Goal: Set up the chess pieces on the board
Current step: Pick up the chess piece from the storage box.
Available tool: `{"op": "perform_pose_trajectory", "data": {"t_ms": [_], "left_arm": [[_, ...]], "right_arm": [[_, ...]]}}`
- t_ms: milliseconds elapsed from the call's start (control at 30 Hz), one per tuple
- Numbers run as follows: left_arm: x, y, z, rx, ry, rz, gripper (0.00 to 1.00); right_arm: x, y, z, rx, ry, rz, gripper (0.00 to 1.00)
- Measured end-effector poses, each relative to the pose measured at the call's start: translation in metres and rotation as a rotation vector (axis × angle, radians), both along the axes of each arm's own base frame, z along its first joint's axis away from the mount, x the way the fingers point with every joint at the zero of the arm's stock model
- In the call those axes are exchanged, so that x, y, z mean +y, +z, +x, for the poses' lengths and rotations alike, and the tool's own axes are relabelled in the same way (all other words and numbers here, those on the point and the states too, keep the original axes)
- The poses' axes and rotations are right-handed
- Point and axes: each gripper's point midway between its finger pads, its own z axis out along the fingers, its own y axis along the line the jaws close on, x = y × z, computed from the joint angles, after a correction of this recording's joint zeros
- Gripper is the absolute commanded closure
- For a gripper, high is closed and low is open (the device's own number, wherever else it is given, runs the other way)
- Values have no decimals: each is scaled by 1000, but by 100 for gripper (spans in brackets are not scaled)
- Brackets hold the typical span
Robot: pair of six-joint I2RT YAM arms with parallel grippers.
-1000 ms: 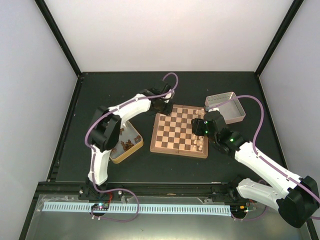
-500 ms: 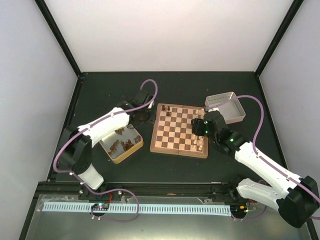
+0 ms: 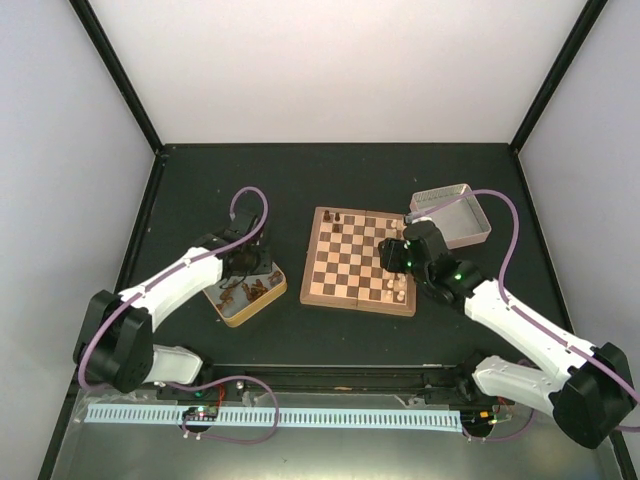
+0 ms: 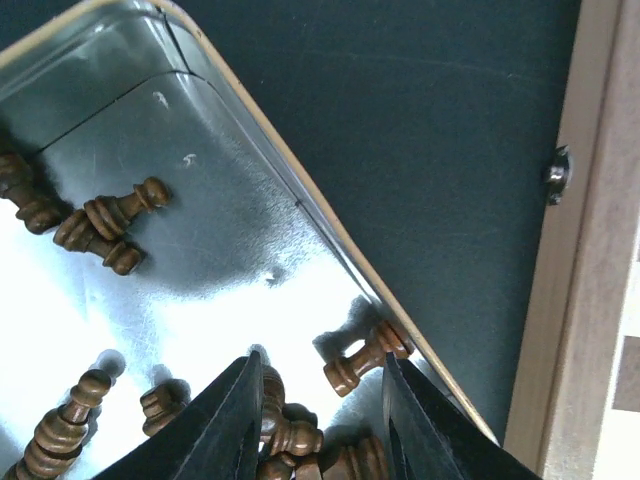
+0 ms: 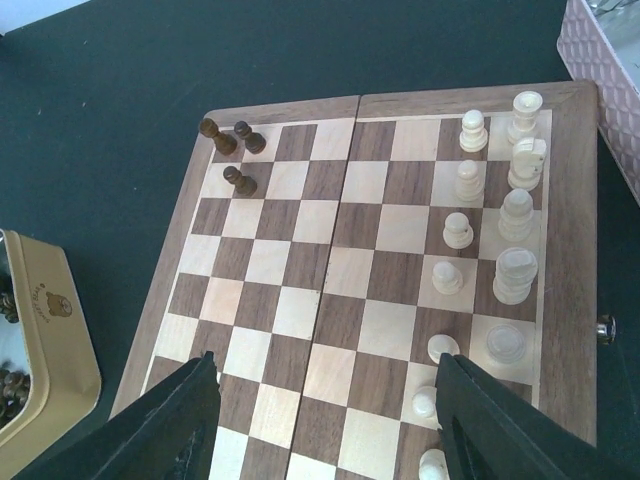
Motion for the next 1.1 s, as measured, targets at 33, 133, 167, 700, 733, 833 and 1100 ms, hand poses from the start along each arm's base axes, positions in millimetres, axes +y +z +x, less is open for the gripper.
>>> {"op": "perform_pose_trajectory", "data": {"t_ms": [33, 133, 167, 700, 733, 833, 1100], "left_arm": [[1, -3, -1, 12, 1, 5, 65], [3, -12, -3, 44, 3, 20, 66], [4, -16, -4, 57, 5, 26, 67], [15, -57, -17, 196, 9, 96, 84], [16, -58, -18, 203, 9, 99, 86], [17, -59, -20, 211, 8, 104, 94], [21, -48, -19, 180, 13, 117, 96]], "right_arm": [[0, -1, 0, 3, 2, 0, 40], [1, -1, 0, 4, 2, 0, 40], [1, -1, 0, 4, 3, 0, 40], [1, -1, 0, 5, 2, 3, 40], [1, -1, 0, 5, 2, 4, 40], [1, -1, 0, 7, 3, 3, 40], [1, -2, 0, 9, 3, 2, 40]]}}
